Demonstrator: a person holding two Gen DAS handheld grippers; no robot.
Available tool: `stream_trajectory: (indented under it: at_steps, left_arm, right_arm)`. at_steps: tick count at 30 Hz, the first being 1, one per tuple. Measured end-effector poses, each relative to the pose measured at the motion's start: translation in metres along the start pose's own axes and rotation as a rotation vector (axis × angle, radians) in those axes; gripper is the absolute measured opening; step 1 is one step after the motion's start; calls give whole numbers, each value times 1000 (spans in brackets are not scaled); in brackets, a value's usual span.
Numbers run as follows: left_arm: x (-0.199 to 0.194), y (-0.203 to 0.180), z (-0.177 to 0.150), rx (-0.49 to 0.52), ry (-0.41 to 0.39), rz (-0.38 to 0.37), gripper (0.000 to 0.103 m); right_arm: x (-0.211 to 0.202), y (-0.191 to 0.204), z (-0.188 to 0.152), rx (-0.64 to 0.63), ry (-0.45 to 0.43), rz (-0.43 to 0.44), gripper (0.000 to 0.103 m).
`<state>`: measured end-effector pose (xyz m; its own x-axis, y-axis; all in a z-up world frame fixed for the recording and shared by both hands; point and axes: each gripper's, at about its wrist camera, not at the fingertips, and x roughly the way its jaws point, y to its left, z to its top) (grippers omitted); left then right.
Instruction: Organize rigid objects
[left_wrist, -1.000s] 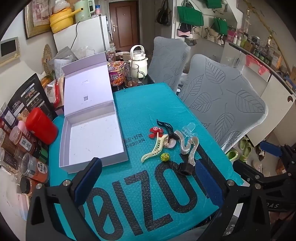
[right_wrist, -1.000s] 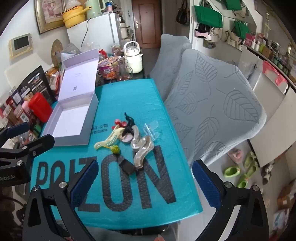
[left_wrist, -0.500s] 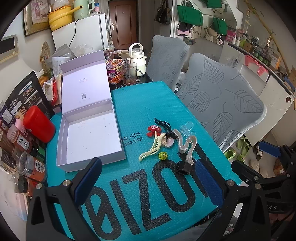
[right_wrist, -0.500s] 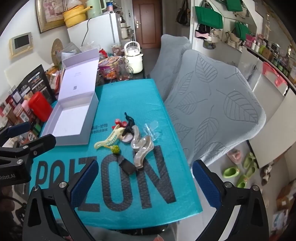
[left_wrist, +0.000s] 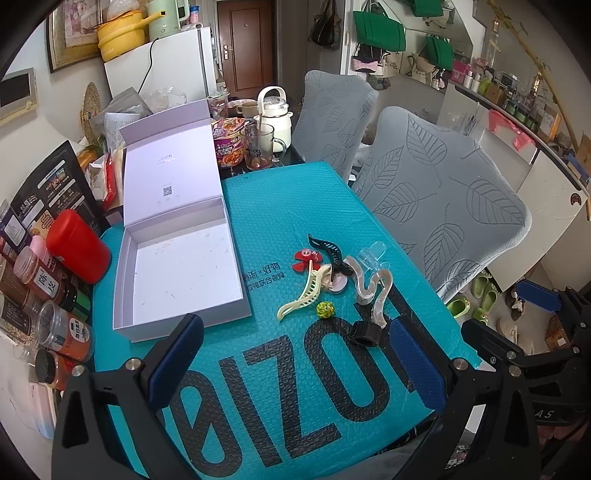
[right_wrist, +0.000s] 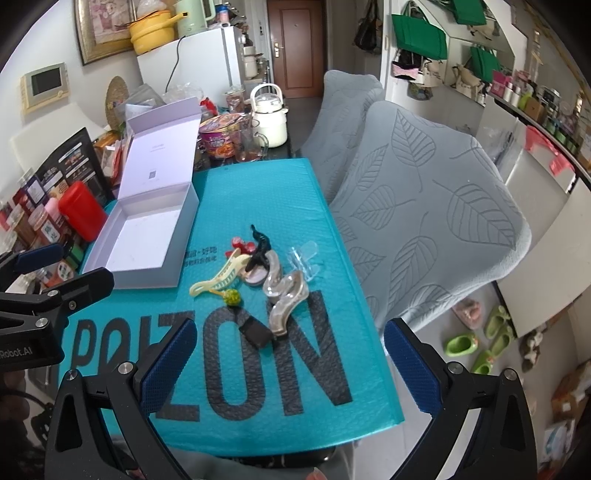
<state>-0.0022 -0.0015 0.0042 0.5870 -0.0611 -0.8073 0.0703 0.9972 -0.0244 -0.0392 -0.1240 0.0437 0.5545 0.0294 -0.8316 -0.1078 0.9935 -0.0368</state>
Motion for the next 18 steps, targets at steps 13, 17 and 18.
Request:
stream_trajectory:
  at_steps: [13, 17, 18]
  left_arm:
    - [-3, -1, 0, -2, -1, -12, 103]
    - [-3, -1, 0, -2, -2, -11, 103]
    - [-3, -1, 0, -2, -2, -11, 103]
  right_arm:
    - [0, 0, 0, 1, 1, -1, 103]
    - [-1, 0, 0, 3, 0, -4, 103]
    - [-1, 0, -1, 3, 0, -4, 103]
